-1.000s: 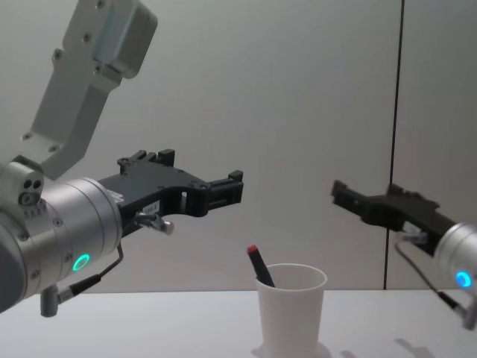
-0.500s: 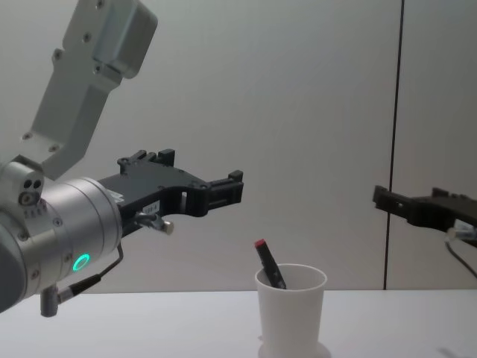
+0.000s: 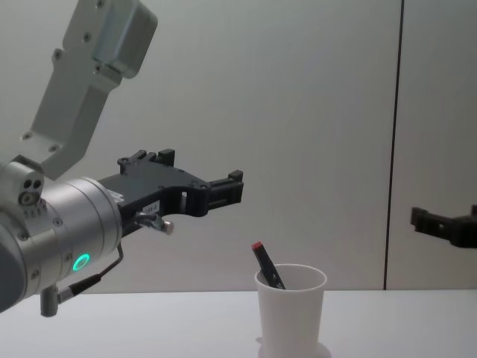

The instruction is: Place the pen into the pen holder.

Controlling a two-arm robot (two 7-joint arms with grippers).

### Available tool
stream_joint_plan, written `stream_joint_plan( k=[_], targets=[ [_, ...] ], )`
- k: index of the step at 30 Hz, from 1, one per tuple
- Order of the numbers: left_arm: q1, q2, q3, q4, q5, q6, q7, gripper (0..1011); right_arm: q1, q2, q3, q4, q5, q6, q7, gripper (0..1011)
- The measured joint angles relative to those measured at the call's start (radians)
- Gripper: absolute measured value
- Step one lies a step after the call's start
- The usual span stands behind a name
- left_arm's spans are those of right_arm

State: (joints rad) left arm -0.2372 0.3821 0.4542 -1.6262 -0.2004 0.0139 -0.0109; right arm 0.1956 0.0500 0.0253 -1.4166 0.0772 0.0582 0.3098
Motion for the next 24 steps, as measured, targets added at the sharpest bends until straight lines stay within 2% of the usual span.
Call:
stream_joint_plan(
  k=[12,24],
  targets=[
    [0.0,0.0,0.0,0.0,0.0,0.0,0.0,1004,-0.067,0.035,0.025,-0.064,-0.026,0.03,0.013,1002],
    [0.0,0.0,0.0,0.0,0.0,0.0,0.0,1004,-0.11,0.058,0.041,-0.104,-0.034,0.045,0.031,1002]
  ],
)
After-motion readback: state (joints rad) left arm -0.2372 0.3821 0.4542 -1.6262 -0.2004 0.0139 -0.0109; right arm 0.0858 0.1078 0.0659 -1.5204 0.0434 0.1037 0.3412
